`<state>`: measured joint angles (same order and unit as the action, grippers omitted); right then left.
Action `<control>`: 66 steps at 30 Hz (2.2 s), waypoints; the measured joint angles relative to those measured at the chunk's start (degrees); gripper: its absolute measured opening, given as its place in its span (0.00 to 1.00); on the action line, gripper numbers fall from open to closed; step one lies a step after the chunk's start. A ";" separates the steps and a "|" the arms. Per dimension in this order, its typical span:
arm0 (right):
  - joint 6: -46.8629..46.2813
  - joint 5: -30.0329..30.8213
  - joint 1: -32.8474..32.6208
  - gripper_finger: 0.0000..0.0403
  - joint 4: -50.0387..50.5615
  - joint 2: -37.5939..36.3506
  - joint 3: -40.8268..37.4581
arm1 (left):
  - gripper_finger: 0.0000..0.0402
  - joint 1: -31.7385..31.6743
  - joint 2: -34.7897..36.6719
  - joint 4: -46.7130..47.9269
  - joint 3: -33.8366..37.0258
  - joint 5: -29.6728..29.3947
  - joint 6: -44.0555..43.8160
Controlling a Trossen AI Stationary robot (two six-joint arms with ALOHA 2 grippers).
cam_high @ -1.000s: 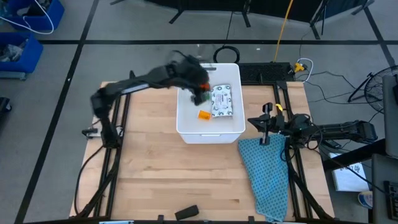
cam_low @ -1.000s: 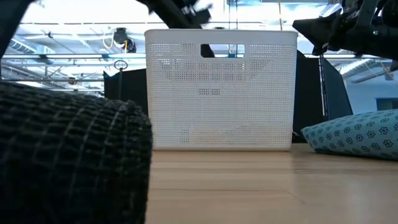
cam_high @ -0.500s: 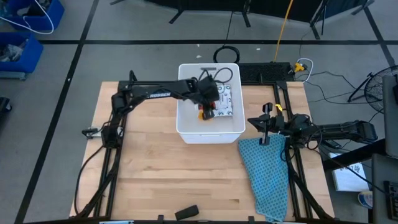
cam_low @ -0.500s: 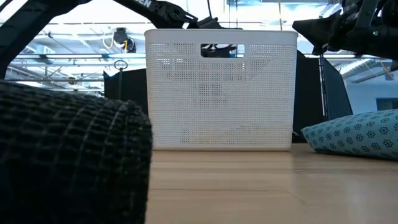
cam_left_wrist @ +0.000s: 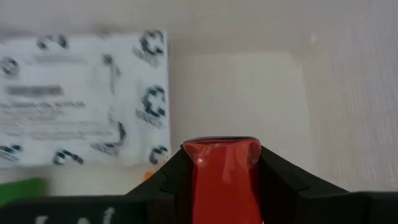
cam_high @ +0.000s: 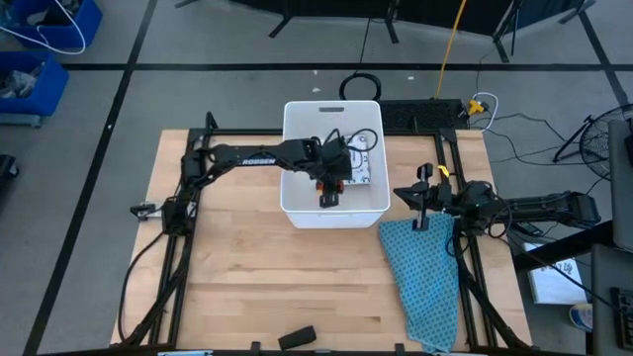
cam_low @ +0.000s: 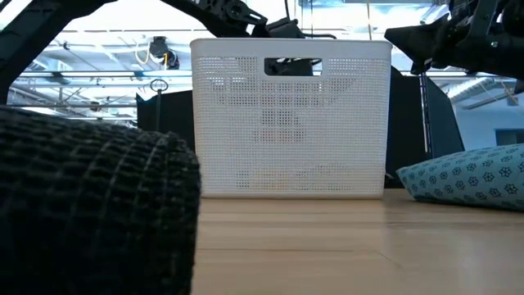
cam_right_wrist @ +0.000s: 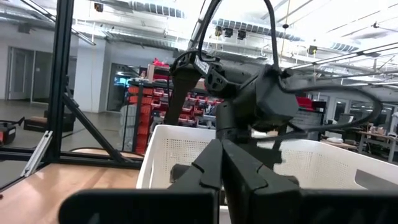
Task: Pick & place medical supplies in basket/bin
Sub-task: Put the red pill bottle into the white bin
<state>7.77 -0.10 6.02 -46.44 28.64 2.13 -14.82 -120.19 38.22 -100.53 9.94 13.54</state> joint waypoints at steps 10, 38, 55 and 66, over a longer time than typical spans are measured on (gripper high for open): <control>0.78 -0.02 0.00 0.00 -1.47 -0.02 0.00 | 0.32 0.01 0.01 2.72 0.04 1.93 -1.65; 3.65 0.04 -0.02 0.00 -1.78 0.47 0.00 | 0.32 -3.44 -4.77 -0.95 -1.94 -4.01 4.20; 2.80 0.02 -0.02 0.00 -1.40 1.01 0.01 | 0.34 -0.58 -10.71 -0.17 -1.73 -2.92 2.80; 2.81 -0.09 0.00 0.00 -1.36 1.01 0.00 | 0.47 -0.46 -10.08 1.43 -3.22 -0.50 -1.19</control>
<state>10.58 -0.19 6.02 -47.79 29.65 2.13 -15.28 -130.27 39.64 -103.76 9.44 12.35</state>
